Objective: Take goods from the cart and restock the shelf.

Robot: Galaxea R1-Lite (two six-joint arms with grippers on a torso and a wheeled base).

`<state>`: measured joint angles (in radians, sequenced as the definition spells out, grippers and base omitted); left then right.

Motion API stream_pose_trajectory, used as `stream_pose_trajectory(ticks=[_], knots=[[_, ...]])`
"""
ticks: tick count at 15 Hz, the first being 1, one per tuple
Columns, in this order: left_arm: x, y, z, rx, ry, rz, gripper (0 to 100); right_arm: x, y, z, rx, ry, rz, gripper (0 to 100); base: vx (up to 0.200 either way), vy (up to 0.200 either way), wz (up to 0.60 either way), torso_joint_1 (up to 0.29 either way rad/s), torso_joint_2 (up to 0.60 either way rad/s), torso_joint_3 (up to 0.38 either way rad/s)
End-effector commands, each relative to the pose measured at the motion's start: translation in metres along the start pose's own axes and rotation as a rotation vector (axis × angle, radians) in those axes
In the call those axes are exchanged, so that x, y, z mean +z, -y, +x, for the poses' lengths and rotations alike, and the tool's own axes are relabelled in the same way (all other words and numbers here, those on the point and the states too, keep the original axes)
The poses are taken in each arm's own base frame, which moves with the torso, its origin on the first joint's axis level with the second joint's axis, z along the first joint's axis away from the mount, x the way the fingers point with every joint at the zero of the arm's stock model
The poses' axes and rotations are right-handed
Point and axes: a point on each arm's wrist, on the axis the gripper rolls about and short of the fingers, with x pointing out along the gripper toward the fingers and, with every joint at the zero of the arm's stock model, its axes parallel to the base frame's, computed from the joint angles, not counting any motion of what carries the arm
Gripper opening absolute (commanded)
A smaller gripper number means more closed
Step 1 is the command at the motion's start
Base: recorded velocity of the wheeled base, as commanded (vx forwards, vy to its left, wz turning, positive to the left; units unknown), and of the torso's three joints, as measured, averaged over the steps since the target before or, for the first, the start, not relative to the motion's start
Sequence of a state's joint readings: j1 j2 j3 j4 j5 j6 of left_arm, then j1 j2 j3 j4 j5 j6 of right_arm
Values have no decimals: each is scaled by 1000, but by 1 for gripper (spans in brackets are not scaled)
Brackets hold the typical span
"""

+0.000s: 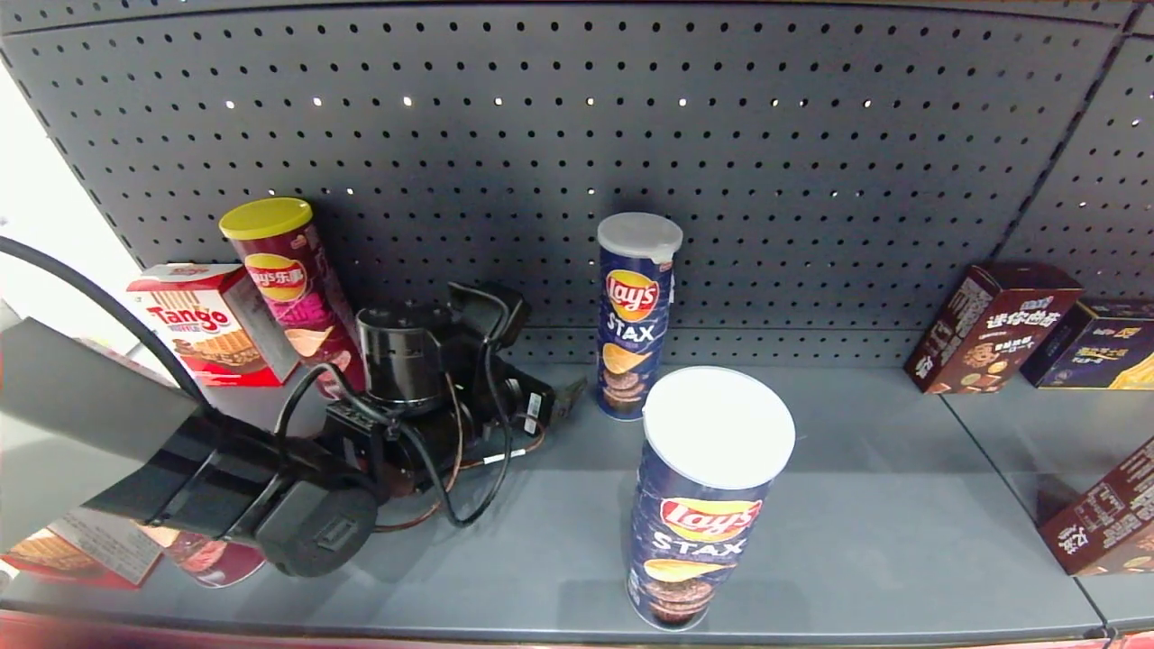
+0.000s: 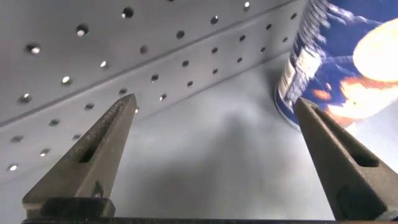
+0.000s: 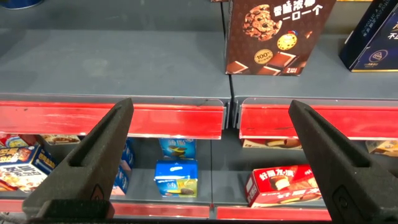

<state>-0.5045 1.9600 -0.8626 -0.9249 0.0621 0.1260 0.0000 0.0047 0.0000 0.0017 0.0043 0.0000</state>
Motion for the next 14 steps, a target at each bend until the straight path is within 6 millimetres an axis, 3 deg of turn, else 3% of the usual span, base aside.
stream_pose_trajectory(ticks=[1,7,8,11,14], knots=[[6,-2,-21,-1,10,1,100,0,0,0,0,-1,0,100,0,0,0,0,0,0],[10,-1,-91,-36,27,-6,100,0,0,0,0,-1,0,100,0,0,0,0,0,0],[11,6,-113,-88,48,-18,100,0,0,0,0,0,0,100,0,0,0,0,0,0],[22,21,-148,-178,117,-78,100,0,0,0,0,0,0,100,0,0,0,0,0,0],[12,21,-193,-227,149,-82,100,0,0,0,0,-1,0,100,0,0,0,0,0,0]])
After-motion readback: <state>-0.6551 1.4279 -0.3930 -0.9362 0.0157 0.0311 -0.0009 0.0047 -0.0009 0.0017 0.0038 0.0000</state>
